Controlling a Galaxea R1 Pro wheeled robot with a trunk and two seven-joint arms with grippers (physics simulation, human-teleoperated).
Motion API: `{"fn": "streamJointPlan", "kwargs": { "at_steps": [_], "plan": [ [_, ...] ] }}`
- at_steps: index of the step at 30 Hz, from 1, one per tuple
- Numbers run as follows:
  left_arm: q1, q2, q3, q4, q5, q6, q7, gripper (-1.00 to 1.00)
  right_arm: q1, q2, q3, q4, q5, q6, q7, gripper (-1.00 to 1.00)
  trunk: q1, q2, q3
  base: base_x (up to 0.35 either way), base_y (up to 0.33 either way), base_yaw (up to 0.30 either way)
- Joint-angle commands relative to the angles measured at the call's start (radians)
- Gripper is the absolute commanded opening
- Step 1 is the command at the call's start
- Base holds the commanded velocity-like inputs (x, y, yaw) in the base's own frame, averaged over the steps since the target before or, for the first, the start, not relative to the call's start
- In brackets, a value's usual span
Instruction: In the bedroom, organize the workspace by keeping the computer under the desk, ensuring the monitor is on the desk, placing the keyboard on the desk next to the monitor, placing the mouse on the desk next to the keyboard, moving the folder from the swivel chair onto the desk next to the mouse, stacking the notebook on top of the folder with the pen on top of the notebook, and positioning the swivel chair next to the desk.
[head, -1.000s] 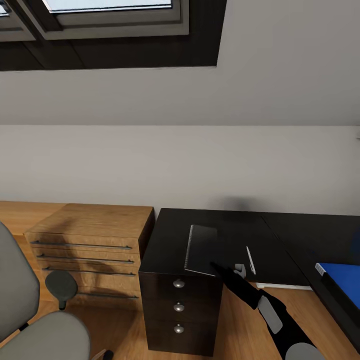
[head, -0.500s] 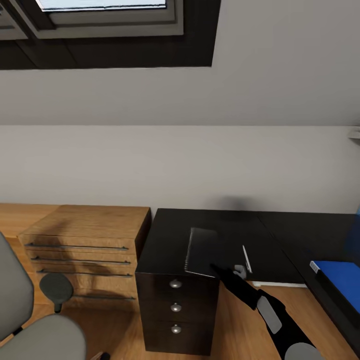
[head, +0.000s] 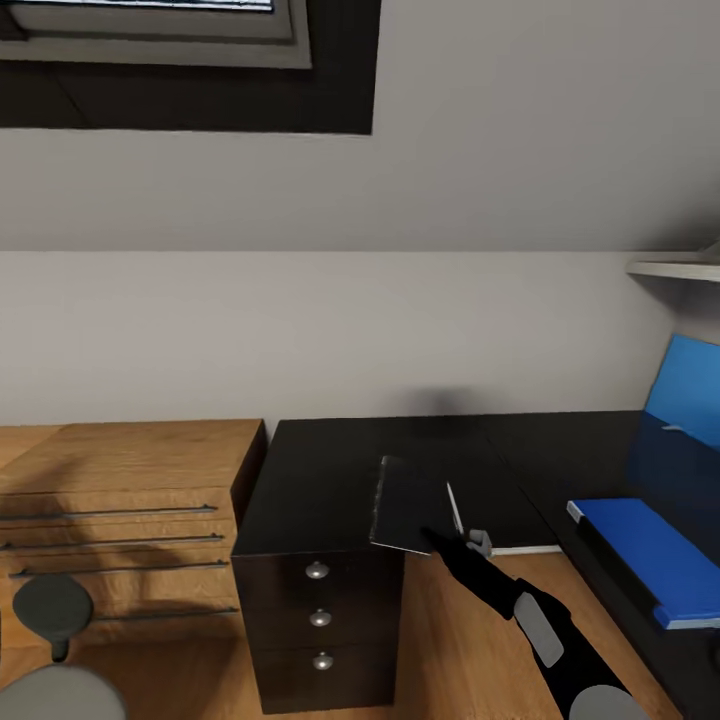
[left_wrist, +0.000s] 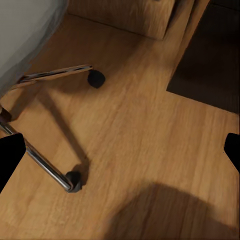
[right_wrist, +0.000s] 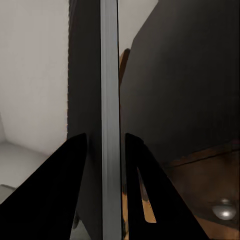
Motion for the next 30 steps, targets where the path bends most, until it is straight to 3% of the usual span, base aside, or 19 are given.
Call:
{"fn": "streamJointPlan", "kwargs": {
  "at_steps": [1,8,19,24,26,30],
  "plan": [
    [0.0,0.0,0.004,0.0,-0.006,-0.002,0.002,1.0,-0.001,0.0,-0.002,0.001,-0.008,0.009,0.003,-1.0,0.0,-0.001,-0.001,0.0,-0.156,-0.254],
    [0.0,0.0,0.004,0.0,-0.007,-0.003,0.002,1.0,0.0,0.0,-0.003,0.001,-0.008,0.009,0.004,-1.0,0.0,-0.001,-0.001,0.0,-0.224,-0.212],
    [0.0,-0.002,0.003,0.0,-0.007,-0.003,0.002,1.0,0.0,-0.001,-0.004,0.0,-0.009,0.016,0.008,-1.0,0.0,-0.001,-0.001,0.0,-0.044,-0.024],
    [0.0,-0.002,0.002,0.0,-0.007,-0.003,0.002,1.0,-0.001,-0.002,-0.004,-0.023,-0.008,0.112,0.005,-1.0,0.0,-0.001,-0.001,0.0,-0.002,-0.001],
    [0.0,-0.002,0.002,0.001,-0.007,-0.002,0.002,1.0,-0.002,-0.002,-0.005,-0.099,-0.005,0.21,-0.009,-1.0,0.0,-0.001,-0.001,0.0,0.0,0.0],
    [0.0,-0.002,0.002,0.002,-0.007,-0.001,0.002,1.0,-0.002,-0.002,-0.006,-0.173,-0.008,0.283,-0.062,-1.0,0.0,-0.001,-0.001,0.0,0.0,0.0]
  ]
}}
